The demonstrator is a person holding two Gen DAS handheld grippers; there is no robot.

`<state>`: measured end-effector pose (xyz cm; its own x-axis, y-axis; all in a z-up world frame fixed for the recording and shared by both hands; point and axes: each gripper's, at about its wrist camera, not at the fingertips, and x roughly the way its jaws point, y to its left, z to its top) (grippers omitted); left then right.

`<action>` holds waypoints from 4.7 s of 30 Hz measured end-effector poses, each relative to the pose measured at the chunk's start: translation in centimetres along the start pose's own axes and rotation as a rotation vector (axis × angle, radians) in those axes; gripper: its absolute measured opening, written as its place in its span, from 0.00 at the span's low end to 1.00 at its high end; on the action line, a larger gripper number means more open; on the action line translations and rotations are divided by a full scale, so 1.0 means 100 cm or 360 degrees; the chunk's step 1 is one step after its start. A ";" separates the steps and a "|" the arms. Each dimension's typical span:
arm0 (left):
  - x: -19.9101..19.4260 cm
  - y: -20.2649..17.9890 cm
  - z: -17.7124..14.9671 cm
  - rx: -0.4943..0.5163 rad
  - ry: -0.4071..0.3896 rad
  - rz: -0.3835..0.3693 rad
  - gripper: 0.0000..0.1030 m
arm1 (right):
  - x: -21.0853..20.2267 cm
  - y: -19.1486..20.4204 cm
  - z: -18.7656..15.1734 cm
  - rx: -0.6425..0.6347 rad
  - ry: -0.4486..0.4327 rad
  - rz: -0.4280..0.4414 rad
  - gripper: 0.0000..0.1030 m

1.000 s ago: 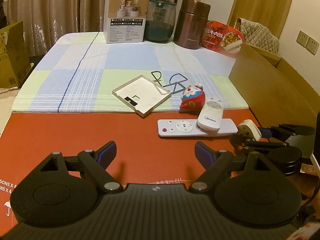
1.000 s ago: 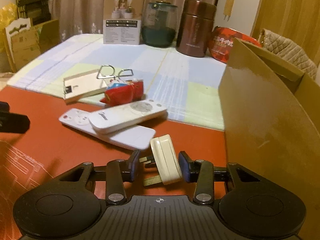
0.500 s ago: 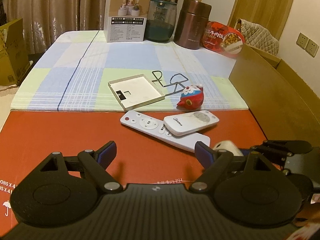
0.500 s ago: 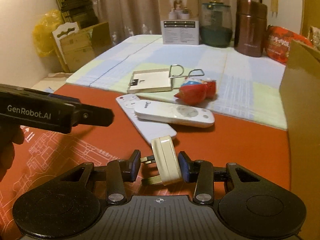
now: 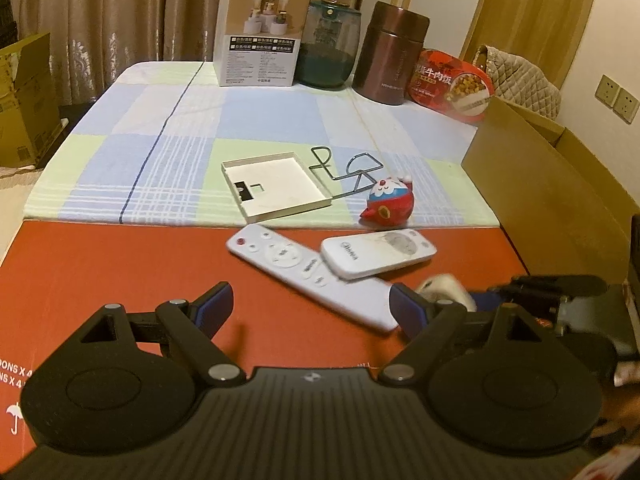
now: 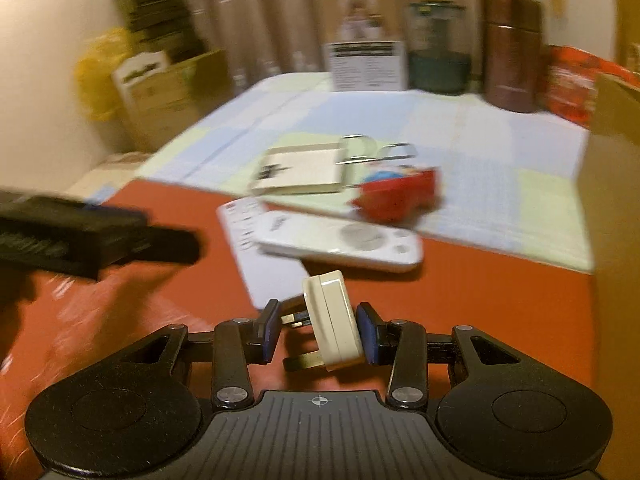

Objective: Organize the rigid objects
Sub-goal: 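Grasp the long white remote with the left tool while the right tool holds the plug, then carry both into the cardboard box and open the left tool to drop the remote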

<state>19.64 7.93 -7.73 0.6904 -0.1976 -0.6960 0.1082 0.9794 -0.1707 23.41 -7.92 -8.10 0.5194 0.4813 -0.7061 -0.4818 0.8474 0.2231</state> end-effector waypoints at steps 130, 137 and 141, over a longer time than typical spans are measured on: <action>-0.144 -0.188 0.000 0.0084 -0.0266 -0.0025 0.32 | -0.282 -0.024 -0.020 0.0259 -0.0503 -0.0685 0.36; -0.135 -0.226 0.011 0.0165 -0.0258 -0.0117 0.32 | -0.308 -0.064 -0.020 0.0338 -0.0525 -0.0774 0.36; -0.122 -0.247 0.018 0.0195 -0.0224 -0.0191 0.32 | -0.318 -0.086 -0.021 0.0364 -0.0510 -0.0826 0.36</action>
<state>9.86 -13.81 6.26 0.7593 -0.3138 -0.5701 0.2760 0.9487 -0.1546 9.58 -31.00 11.07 0.8462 0.0096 -0.5328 0.0323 0.9971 0.0692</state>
